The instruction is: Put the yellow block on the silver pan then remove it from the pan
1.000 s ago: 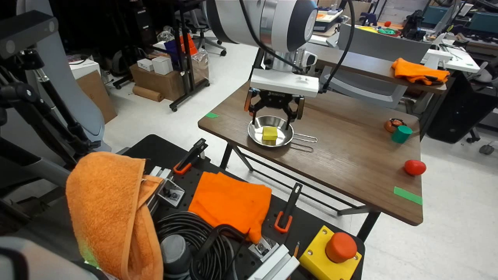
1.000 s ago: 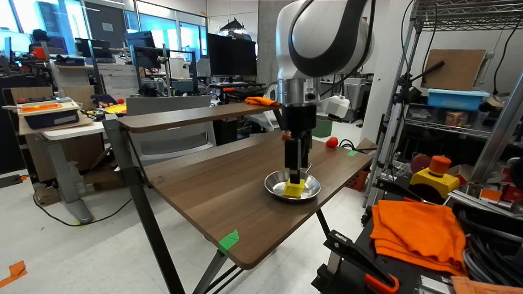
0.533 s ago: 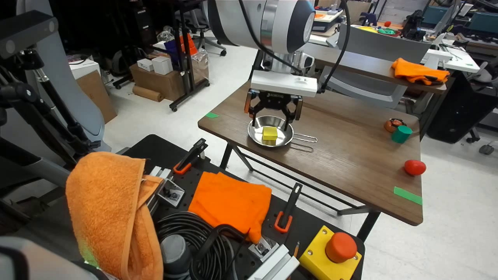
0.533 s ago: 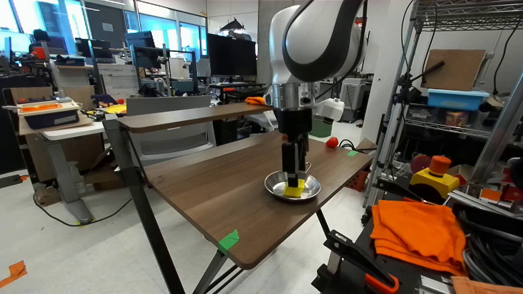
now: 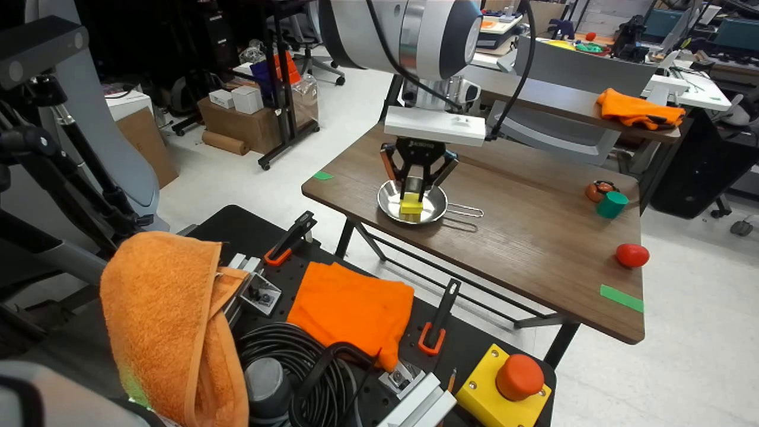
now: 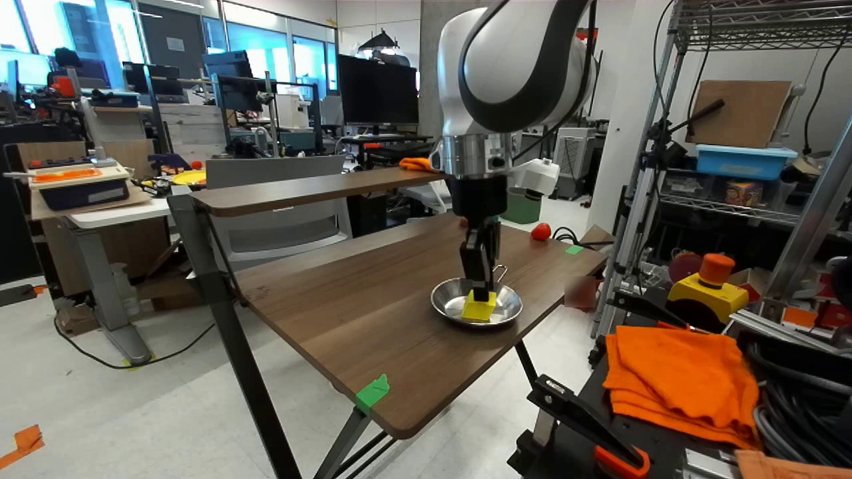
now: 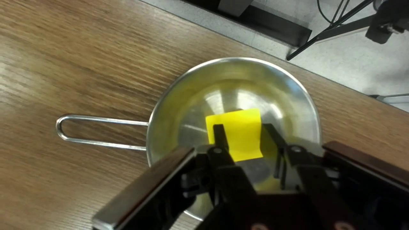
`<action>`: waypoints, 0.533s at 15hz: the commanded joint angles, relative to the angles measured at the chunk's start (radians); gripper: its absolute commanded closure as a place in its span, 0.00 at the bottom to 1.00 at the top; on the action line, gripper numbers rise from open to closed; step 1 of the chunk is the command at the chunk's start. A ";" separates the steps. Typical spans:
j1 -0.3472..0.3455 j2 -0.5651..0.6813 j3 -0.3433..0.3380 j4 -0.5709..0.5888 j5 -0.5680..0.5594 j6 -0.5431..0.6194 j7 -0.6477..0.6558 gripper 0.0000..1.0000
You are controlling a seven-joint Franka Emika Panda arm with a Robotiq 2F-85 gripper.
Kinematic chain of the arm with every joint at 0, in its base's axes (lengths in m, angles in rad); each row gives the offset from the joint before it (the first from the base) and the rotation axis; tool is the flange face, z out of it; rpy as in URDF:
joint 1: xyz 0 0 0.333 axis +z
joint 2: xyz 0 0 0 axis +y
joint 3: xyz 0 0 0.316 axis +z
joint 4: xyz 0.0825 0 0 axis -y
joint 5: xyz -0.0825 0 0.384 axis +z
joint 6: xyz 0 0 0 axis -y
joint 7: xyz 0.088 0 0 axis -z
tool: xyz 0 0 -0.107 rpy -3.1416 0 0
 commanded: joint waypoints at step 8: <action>0.011 0.008 -0.014 0.028 -0.023 -0.030 0.001 0.46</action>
